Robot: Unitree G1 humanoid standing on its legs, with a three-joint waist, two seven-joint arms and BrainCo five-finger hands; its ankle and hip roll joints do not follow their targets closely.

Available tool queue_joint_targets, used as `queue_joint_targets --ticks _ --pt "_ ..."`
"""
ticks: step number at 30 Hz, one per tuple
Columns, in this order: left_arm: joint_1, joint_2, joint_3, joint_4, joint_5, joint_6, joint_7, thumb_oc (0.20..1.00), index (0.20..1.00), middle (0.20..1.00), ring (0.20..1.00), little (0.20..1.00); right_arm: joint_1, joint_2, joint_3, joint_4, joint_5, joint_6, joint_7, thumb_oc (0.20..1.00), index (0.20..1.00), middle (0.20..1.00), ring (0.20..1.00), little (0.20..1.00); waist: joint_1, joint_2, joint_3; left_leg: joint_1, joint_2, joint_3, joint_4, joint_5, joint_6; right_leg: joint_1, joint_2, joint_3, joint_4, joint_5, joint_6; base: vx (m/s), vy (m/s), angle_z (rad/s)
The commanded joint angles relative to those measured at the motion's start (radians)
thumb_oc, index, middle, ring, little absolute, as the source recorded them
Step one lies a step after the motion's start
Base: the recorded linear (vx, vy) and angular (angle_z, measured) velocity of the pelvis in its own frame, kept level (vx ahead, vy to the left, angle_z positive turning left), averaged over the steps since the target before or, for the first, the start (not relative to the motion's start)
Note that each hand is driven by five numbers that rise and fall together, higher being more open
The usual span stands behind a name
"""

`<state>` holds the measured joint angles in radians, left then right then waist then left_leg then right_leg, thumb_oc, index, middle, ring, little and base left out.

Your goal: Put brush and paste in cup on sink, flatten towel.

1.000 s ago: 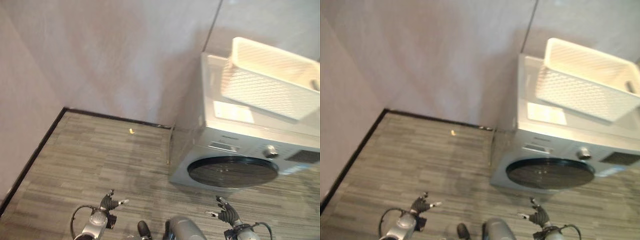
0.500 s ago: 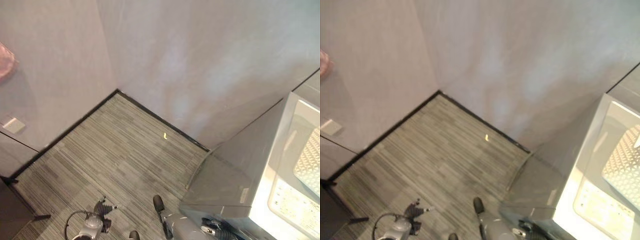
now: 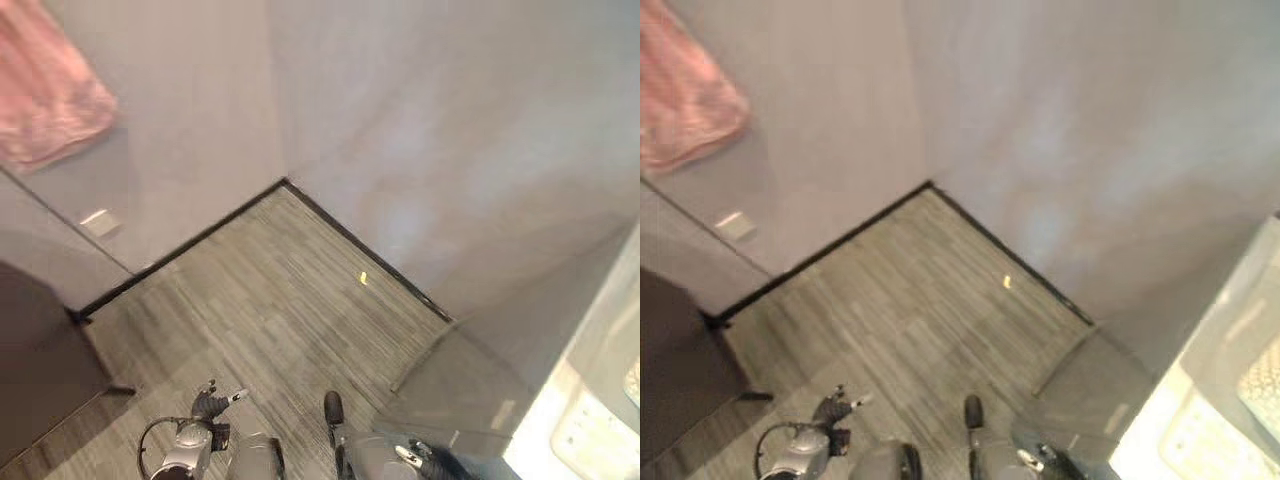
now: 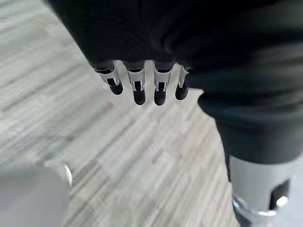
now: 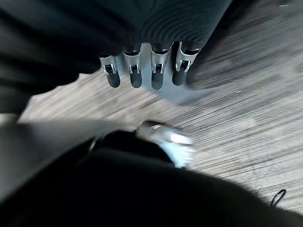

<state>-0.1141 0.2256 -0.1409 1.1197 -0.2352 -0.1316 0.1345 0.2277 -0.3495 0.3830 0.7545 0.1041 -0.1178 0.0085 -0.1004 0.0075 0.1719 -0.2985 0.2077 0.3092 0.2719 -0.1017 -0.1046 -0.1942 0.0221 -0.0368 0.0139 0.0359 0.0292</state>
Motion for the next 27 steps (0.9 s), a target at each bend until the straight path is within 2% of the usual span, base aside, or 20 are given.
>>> queue_joint_targets --ticks 1,3,4,5,6,7,8,9,10,11,12,13,14,15,16,17,19,23,26,27 --pt "0.02 0.091 -0.003 -0.035 0.019 -0.033 0.023 1.0 1.0 1.0 1.0 1.0 -0.044 -0.058 -0.102 -0.057 -0.005 -0.038 -0.046 1.0 1.0 1.0 1.0 1.0 0.032 -0.04 -0.035 -0.025 0.005 -0.008 -0.265 0.327 -0.016 0.175 -0.06 0.008 0.071 -0.094 0.052 0.54 0.323 0.57" --pt "0.029 0.095 0.009 -0.033 0.025 -0.031 0.029 1.0 1.0 1.0 1.0 1.0 -0.055 -0.056 -0.109 -0.038 -0.014 -0.03 -0.053 1.0 1.0 1.0 1.0 1.0 0.032 -0.036 -0.055 -0.013 0.041 0.07 -0.332 0.378 -0.036 0.261 -0.1 -0.005 0.06 -0.124 0.075 0.69 0.442 0.29" --pt "0.044 0.095 0.019 -0.038 0.022 -0.031 0.023 1.0 1.0 1.0 1.0 1.0 -0.055 -0.056 -0.111 -0.042 -0.02 -0.026 -0.046 1.0 1.0 1.0 1.0 1.0 0.037 -0.03 -0.072 0.005 0.038 0.084 -0.32 0.377 -0.033 0.297 -0.115 -0.005 0.051 -0.135 0.087 0.94 0.687 0.02" --pt "0.058 0.1 0.022 -0.037 0.024 -0.034 0.02 1.0 1.0 1.0 1.0 1.0 -0.062 -0.033 -0.111 -0.029 -0.019 -0.016 -0.048 1.0 1.0 1.0 1.0 1.0 0.062 -0.042 -0.099 -0.025 -0.006 0.036 -0.222 0.332 -0.009 0.315 -0.193 0.004 0.075 -0.101 0.106 0.63 0.502 -0.14" --pt "0.058 0.1 0.022 -0.037 0.023 -0.034 0.02 1.0 1.0 1.0 1.0 1.0 -0.062 -0.033 -0.111 -0.029 -0.019 -0.016 -0.048 1.0 1.0 1.0 1.0 1.0 0.062 -0.043 -0.1 -0.026 -0.006 0.036 -0.221 0.331 -0.009 0.314 -0.193 0.004 0.075 -0.101 0.106 0.65 0.588 -0.63" --pt "0.056 0.108 0.02 -0.039 0.022 -0.033 0.014 1.0 1.0 1.0 1.0 1.0 -0.076 -0.02 -0.11 -0.029 -0.019 -0.012 -0.045 1.0 1.0 1.0 1.0 1.0 0.068 -0.065 -0.099 -0.021 -0.044 0.058 -0.161 0.265 0.025 0.293 -0.25 0.024 0.15 0.014 0.12 0.35 0.42 -0.35" --pt "0.055 0.109 0.014 -0.043 0.027 -0.032 0.012 1.0 1.0 1.0 1.0 1.0 -0.08 -0.019 -0.109 -0.026 -0.02 -0.013 -0.044 1.0 1.0 1.0 1.0 1.0 0.068 -0.071 -0.1 -0.009 -0.068 0.066 -0.15 0.234 0.042 0.279 -0.277 0.042 0.195 0.099 0.121 0.54 0.66 -0.01" --pt "0.054 0.115 -0.005 -0.088 0.034 -0.033 0.005 1.0 1.0 1.0 1.0 1.0 -0.099 -0.018 -0.098 -0.042 -0.019 -0.008 -0.042 1.0 1.0 1.0 1.0 1.0 0.071 -0.062 -0.085 0.022 -0.103 0.046 -0.146 0.203 0.073 0.227 -0.278 0.069 0.3 0.191 0.107 0.32 0.408 -0.03" --pt "0.054 0.115 -0.005 -0.088 0.034 -0.033 0.005 1.0 1.0 1.0 1.0 1.0 -0.099 -0.018 -0.098 -0.042 -0.019 -0.008 -0.042 1.0 1.0 1.0 1.0 1.0 0.072 -0.062 -0.084 0.023 -0.103 0.047 -0.146 0.202 0.073 0.227 -0.278 0.07 0.301 0.19 0.107 0.41 0.434 0.0" --pt "0.06 0.129 -0.039 -0.141 0.06 -0.037 0.0 1.0 1.0 1.0 1.0 1.0 -0.115 -0.014 -0.086 -0.045 -0.011 -0.01 -0.04 1.0 1.0 1.0 1.0 1.0 0.066 -0.045 -0.068 0.065 -0.139 0.014 -0.163 0.173 0.102 0.186 -0.223 0.112 0.41 0.233 0.104 0.21 0.193 0.26" --pt "0.06 0.129 -0.039 -0.142 0.06 -0.037 0.0 1.0 1.0 1.0 1.0 1.0 -0.115 -0.014 -0.086 -0.045 -0.011 -0.01 -0.04 1.0 1.0 1.0 1.0 1.0 0.066 -0.046 -0.068 0.065 -0.139 0.014 -0.163 0.173 0.102 0.186 -0.223 0.113 0.411 0.232 0.105 0.46 0.401 0.76" --pt "0.045 0.135 -0.066 -0.15 0.082 -0.038 -0.008 1.0 1.0 1.0 1.0 1.0 -0.128 -0.009 -0.081 -0.049 0.006 -0.02 -0.038 1.0 1.0 1.0 1.0 1.0 0.046 -0.032 -0.07 0.123 -0.175 -0.034 -0.211 0.158 0.118 0.129 -0.112 0.171 0.452 0.142 0.095 0.4 0.311 0.84" --pt "0.044 0.139 -0.069 -0.153 0.095 -0.038 -0.009 1.0 1.0 1.0 1.0 1.0 -0.126 -0.009 -0.081 -0.053 0.011 -0.022 -0.037 1.0 1.0 1.0 1.0 1.0 0.044 -0.023 -0.071 0.159 -0.184 -0.033 -0.242 0.162 0.118 0.077 -0.1 0.131 0.442 0.114 0.094 0.4 0.309 0.71" --pt "0.044 0.138 -0.069 -0.153 0.095 -0.038 -0.009 1.0 1.0 1.0 1.0 1.0 -0.126 -0.009 -0.081 -0.053 0.011 -0.022 -0.037 1.0 1.0 1.0 1.0 1.0 0.045 -0.022 -0.073 0.157 -0.182 -0.033 -0.243 0.164 0.117 0.075 -0.098 0.131 0.44 0.116 0.093 0.42 0.184 0.39" --pt "0.044 0.138 -0.088 -0.158 0.107 -0.035 -0.014 1.0 1.0 1.0 1.0 1.0 -0.126 -0.015 -0.078 -0.072 0.015 -0.028 -0.043 1.0 1.0 1.0 1.0 1.0 0.021 0.006 -0.062 0.223 -0.184 -0.062 -0.267 0.172 0.108 -0.008 -0.046 0.07 0.411 0.015 0.078 0.27 0.08 0.13" --pt "0.044 0.138 -0.088 -0.158 0.107 -0.035 -0.014 1.0 1.0 1.0 1.0 1.0 -0.126 -0.015 -0.078 -0.072 0.015 -0.028 -0.043 1.0 1.0 1.0 1.0 1.0 0.02 0.007 -0.063 0.221 -0.183 -0.063 -0.267 0.173 0.108 -0.009 -0.045 0.069 0.409 0.017 0.077 0.53 0.105 0.19" --pt "0.036 0.132 -0.093 -0.151 0.111 -0.031 -0.019 1.0 1.0 1.0 1.0 1.0 -0.123 -0.017 -0.083 -0.086 0.021 -0.027 -0.043 1.0 1.0 1.0 1.0 1.0 0.003 0.007 -0.055 0.275 -0.197 -0.09 -0.261 0.157 0.099 -0.024 -0.038 0.035 0.316 -0.004 0.087 0.32 0.026 0.42" --pt "0.013 0.116 -0.111 -0.134 0.129 -0.031 -0.025 1.0 1.0 1.0 1.0 1.0 -0.123 -0.023 -0.095 -0.078 0.01 -0.022 -0.058 1.0 1.0 1.0 1.0 1.0 -0.029 0.006 -0.052 0.346 -0.206 -0.127 -0.269 0.112 0.081 -0.081 -0.053 0.089 0.163 0.045 0.107 0.35 -0.048 0.68" --pt "0.008 0.099 -0.115 -0.107 0.131 -0.029 -0.026 1.0 1.0 1.0 1.0 1.0 -0.112 -0.023 -0.11 -0.074 -0.008 -0.018 -0.064 1.0 1.0 1.0 1.0 1.0 -0.051 0.006 -0.063 0.412 -0.191 -0.167 -0.276 0.095 0.057 -0.115 -0.091 0.076 0.075 0.114 0.129 0.48 -0.218 0.45" --pt "0.012 0.086 -0.117 -0.072 0.145 -0.022 -0.032 1.0 1.0 1.0 1.0 1.0 -0.1 -0.031 -0.108 -0.067 -0.012 -0.016 -0.058 1.0 1.0 1.0 1.0 1.0 -0.059 -0.002 -0.089 0.448 -0.15 -0.185 -0.234 0.092 0.033 -0.081 -0.066 0.07 0.12 0.099 0.108 0.58 -0.403 0.88"
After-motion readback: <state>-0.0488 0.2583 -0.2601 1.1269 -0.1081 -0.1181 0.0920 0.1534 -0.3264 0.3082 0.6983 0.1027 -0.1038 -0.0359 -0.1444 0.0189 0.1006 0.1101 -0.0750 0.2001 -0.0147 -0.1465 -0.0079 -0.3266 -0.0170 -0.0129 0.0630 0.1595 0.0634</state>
